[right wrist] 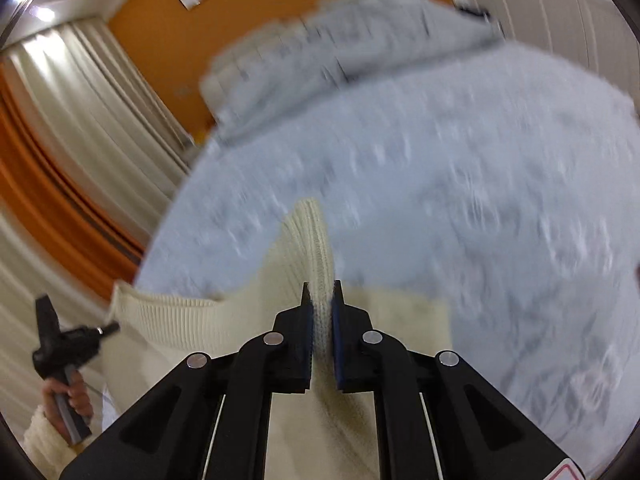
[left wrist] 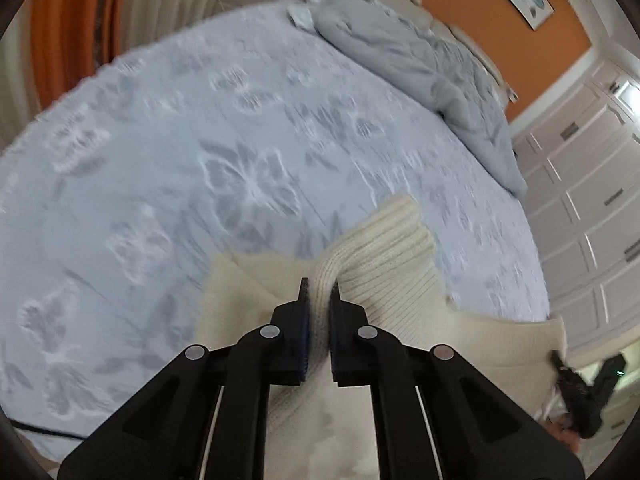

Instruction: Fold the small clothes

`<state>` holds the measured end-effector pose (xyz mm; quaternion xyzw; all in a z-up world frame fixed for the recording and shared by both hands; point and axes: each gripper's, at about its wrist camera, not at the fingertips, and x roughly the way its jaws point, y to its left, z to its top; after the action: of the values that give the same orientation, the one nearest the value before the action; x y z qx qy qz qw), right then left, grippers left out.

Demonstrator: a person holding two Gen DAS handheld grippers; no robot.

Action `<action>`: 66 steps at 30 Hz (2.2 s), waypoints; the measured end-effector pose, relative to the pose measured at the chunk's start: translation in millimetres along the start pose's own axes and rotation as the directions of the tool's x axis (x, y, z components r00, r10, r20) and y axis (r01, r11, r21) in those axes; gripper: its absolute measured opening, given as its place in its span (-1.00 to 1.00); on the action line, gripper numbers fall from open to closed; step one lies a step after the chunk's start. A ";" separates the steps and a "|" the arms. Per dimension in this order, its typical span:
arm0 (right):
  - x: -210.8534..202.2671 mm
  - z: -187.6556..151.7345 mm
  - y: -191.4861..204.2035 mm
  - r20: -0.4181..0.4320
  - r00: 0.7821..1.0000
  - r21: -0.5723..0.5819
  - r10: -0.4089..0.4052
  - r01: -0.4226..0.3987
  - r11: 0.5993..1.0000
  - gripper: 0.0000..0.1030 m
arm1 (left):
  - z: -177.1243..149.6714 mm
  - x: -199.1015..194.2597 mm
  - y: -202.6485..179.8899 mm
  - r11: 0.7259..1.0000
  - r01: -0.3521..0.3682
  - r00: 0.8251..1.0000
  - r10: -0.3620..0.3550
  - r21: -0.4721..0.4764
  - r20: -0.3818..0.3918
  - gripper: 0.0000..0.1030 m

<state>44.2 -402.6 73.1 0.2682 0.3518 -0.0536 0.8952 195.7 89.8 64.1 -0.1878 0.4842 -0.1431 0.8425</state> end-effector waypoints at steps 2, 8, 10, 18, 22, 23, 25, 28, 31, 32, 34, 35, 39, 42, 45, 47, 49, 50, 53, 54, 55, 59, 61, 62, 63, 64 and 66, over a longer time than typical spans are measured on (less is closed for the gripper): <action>21.4 8.0 -9.1 -0.027 0.998 0.001 -0.055 0.055 0.999 -0.85 | 7.1 16.0 8.5 0.998 -0.058 0.998 0.057 -0.007 -0.030 -0.87; 117.4 -29.6 -60.4 -0.283 0.927 0.026 -0.244 0.262 0.965 -0.80 | -18.4 98.9 24.6 0.972 -0.231 0.959 0.234 0.037 -0.160 -0.79; 97.7 -24.9 -47.7 -0.222 0.943 0.038 -0.248 0.263 0.964 -0.70 | -23.8 84.0 15.0 0.967 -0.241 0.962 0.249 0.077 -0.111 -0.73; 42.8 -71.1 59.2 -0.145 0.986 -0.124 -0.082 0.064 0.990 -0.46 | -62.9 8.6 -30.1 0.969 -0.200 0.980 0.197 0.144 0.039 -0.07; 79.6 -126.7 108.4 -0.301 0.954 -0.197 0.003 -0.065 0.978 -0.52 | -105.5 29.0 -44.3 0.962 -0.188 0.980 0.199 0.198 -0.033 0.13; 88.0 -135.4 116.5 -0.324 0.946 -0.229 0.007 -0.086 0.970 -0.67 | -110.8 36.7 -41.4 0.960 -0.200 0.975 0.214 0.197 -0.056 0.13; 98.7 -138.2 112.1 -0.328 0.943 -0.269 -0.048 -0.045 0.962 -0.70 | -118.0 50.3 -27.3 0.950 -0.250 0.958 0.270 0.185 -0.092 0.12; 97.9 -122.9 54.0 -0.272 0.947 -0.169 -0.168 0.125 0.978 -0.91 | -119.1 45.3 -7.9 0.958 -0.230 0.965 0.247 0.173 -0.085 0.10; 69.8 -105.6 -31.0 -0.251 0.947 0.021 -0.202 0.214 0.977 -1.00 | -119.9 43.1 -5.8 0.951 -0.202 0.968 0.230 0.234 -0.099 0.10; 55.0 -101.4 -57.3 -0.235 0.933 0.075 -0.271 0.296 0.952 -1.00 | -121.0 43.2 -6.0 0.947 -0.200 0.968 0.230 0.250 -0.097 0.10; 40.2 -97.8 -87.4 -0.229 0.936 0.217 -0.266 0.315 0.924 -1.00 | -124.4 41.6 -5.7 0.948 -0.197 0.971 0.224 0.251 -0.086 0.11; 33.4 -94.6 -93.2 -0.228 0.951 0.305 -0.209 0.274 0.912 -1.00 | -126.1 40.1 -6.6 0.950 -0.196 0.972 0.220 0.243 -0.078 0.11; 32.8 -77.8 -28.6 -0.171 0.969 0.127 -0.179 0.202 0.971 -0.77 | -119.9 27.0 -5.3 0.972 -0.162 0.985 0.171 0.172 -0.038 0.21; 69.2 -71.8 29.6 -0.210 0.968 -0.017 -0.135 0.135 0.991 -0.77 | -106.9 27.6 -2.8 0.966 -0.210 0.977 0.214 0.148 -0.014 0.34; 110.0 -76.9 65.8 -0.286 0.951 -0.089 -0.120 0.098 0.991 -0.77 | -98.7 48.5 4.2 0.952 -0.263 0.958 0.277 0.154 -0.075 0.34; 126.9 -91.8 95.1 -0.320 0.942 -0.157 -0.102 0.054 0.986 -0.77 | -99.5 54.6 0.8 0.936 -0.294 0.948 0.312 0.195 -0.069 0.34; 142.5 -110.9 127.2 -0.364 0.926 -0.268 -0.100 -0.001 0.964 -0.81 | -102.0 57.7 -2.8 0.922 -0.315 0.940 0.336 0.224 -0.061 0.37; 148.7 -117.0 133.6 -0.369 0.920 -0.319 -0.130 0.007 0.948 -0.89 | -102.9 58.2 -3.0 0.920 -0.319 0.939 0.340 0.230 -0.058 0.38; 155.9 -101.8 108.7 -0.317 0.923 -0.328 -0.220 0.111 0.938 -0.96 | -101.9 59.3 -0.5 0.918 -0.314 0.938 0.339 0.243 -0.070 0.40; 152.6 -86.1 78.4 -0.300 0.919 -0.254 -0.257 0.183 0.950 -0.96 | -100.5 59.7 0.1 0.920 -0.308 0.939 0.335 0.244 -0.081 0.40; 146.3 -71.0 44.0 -0.283 0.908 -0.178 -0.309 0.266 0.947 -0.95 | -99.0 60.1 1.0 0.920 -0.304 0.939 0.333 0.246 -0.086 0.41; 116.4 -45.6 -58.4 -0.308 0.904 0.073 -0.298 0.335 0.940 -1.00 | -98.9 62.8 -0.6 0.920 -0.299 0.939 0.332 0.254 -0.095 0.44; 99.0 -40.4 -55.8 -0.297 0.895 0.032 -0.332 0.357 0.934 -1.00 | -99.8 64.2 -2.2 0.916 -0.308 0.935 0.341 0.258 -0.093 0.46; 89.5 -39.3 -43.4 -0.276 0.896 0.001 -0.347 0.362 0.932 -0.94 | -100.3 64.7 -2.7 0.914 -0.312 0.934 0.345 0.259 -0.093 0.47; 82.3 -40.5 -32.9 -0.259 0.912 -0.010 -0.318 0.327 0.945 -0.88 | -100.6 65.3 -3.2 0.913 -0.316 0.933 0.348 0.257 -0.092 0.48; 81.2 -41.2 -25.5 -0.249 0.922 -0.016 -0.296 0.302 0.953 -0.88 | -100.9 65.6 -4.0 0.912 -0.320 0.931 0.353 0.258 -0.091 0.48; 85.0 -53.1 -19.9 -0.253 0.905 -0.076 -0.342 0.333 0.940 -0.88 | -101.0 65.7 -5.0 0.908 -0.325 0.929 0.359 0.262 -0.093 0.48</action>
<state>70.1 -384.2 -24.0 0.1942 0.5090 -0.1662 0.8219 139.8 39.6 -30.2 0.0148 0.5459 -0.0635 0.8353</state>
